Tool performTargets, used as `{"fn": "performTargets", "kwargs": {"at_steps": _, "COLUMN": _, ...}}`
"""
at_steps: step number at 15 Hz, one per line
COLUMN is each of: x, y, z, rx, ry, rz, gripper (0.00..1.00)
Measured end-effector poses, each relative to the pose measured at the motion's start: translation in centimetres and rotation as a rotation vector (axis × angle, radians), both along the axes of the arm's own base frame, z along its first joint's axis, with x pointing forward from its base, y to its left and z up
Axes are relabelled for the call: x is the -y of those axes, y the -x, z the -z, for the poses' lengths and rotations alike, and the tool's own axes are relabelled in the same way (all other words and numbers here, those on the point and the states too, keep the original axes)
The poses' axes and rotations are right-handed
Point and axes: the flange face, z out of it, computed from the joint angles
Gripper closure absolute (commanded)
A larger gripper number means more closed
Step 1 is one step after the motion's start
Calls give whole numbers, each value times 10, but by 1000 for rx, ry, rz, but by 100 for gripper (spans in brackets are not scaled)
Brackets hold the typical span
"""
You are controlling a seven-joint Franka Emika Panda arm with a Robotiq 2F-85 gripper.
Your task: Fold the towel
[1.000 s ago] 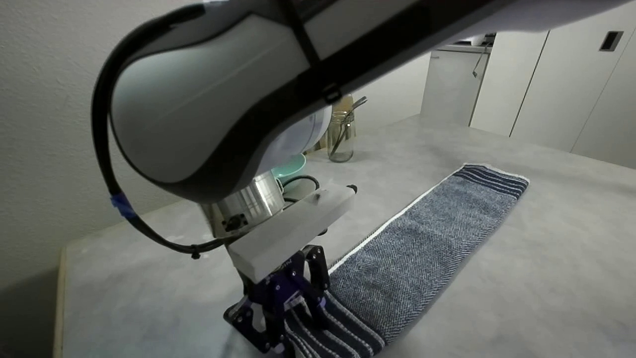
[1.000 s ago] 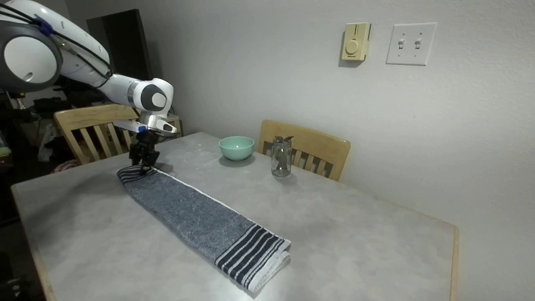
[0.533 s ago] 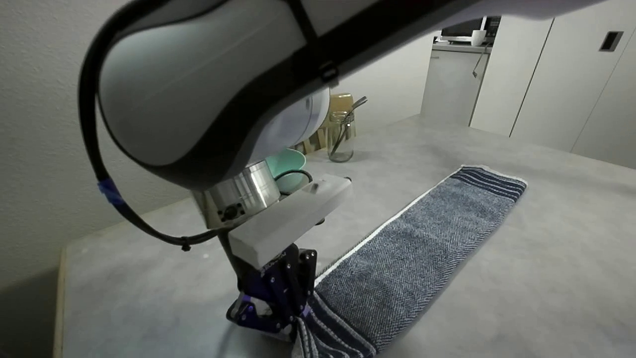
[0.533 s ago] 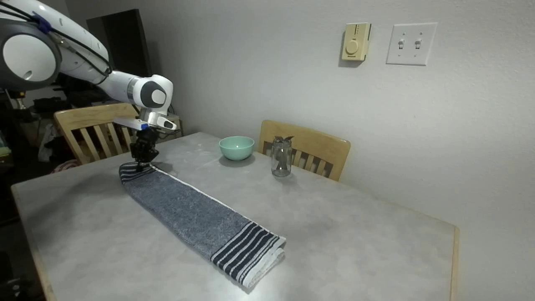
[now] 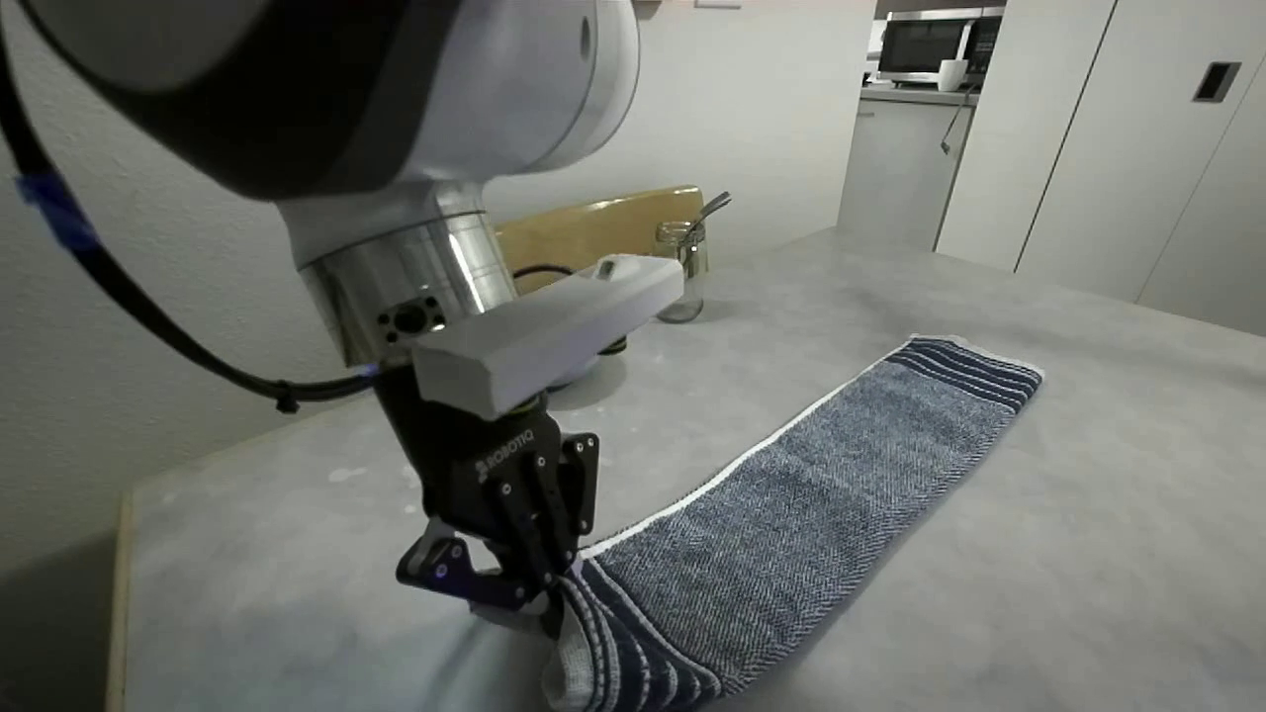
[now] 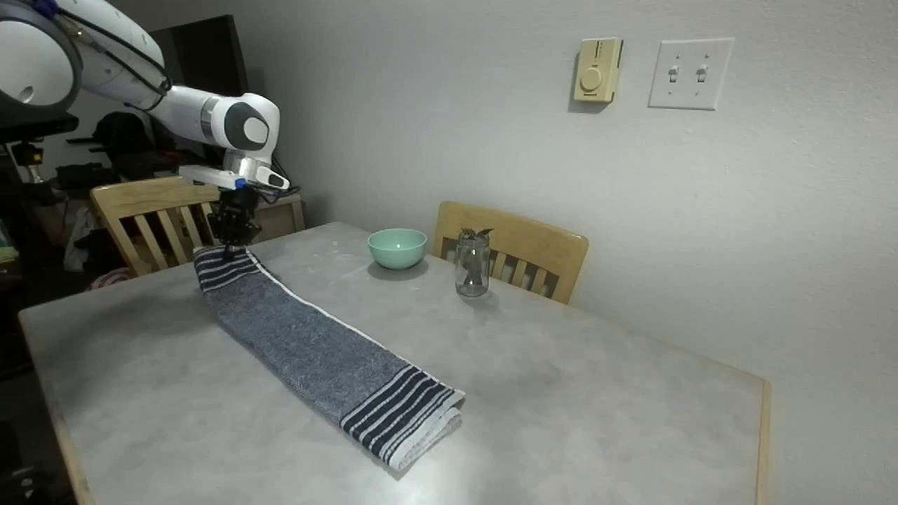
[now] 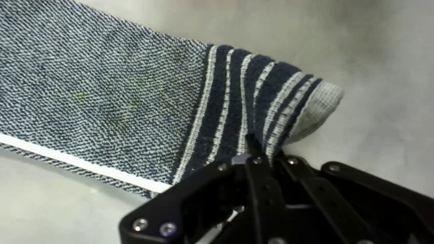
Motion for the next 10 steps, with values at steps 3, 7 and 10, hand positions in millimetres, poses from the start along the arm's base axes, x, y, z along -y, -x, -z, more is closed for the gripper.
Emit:
{"fn": "performTargets", "kwargs": {"at_steps": 3, "x": -5, "y": 5, "z": -29, "rx": 14, "ry": 21, "rz": -33, "gripper": 99}}
{"fn": "performTargets", "kwargs": {"at_steps": 7, "x": -2, "y": 8, "z": -60, "rx": 42, "ry": 62, "rz": -63, "gripper": 99}}
{"fn": "performTargets", "kwargs": {"at_steps": 10, "x": 7, "y": 8, "z": -80, "rx": 71, "ry": 98, "rz": -73, "gripper": 99}}
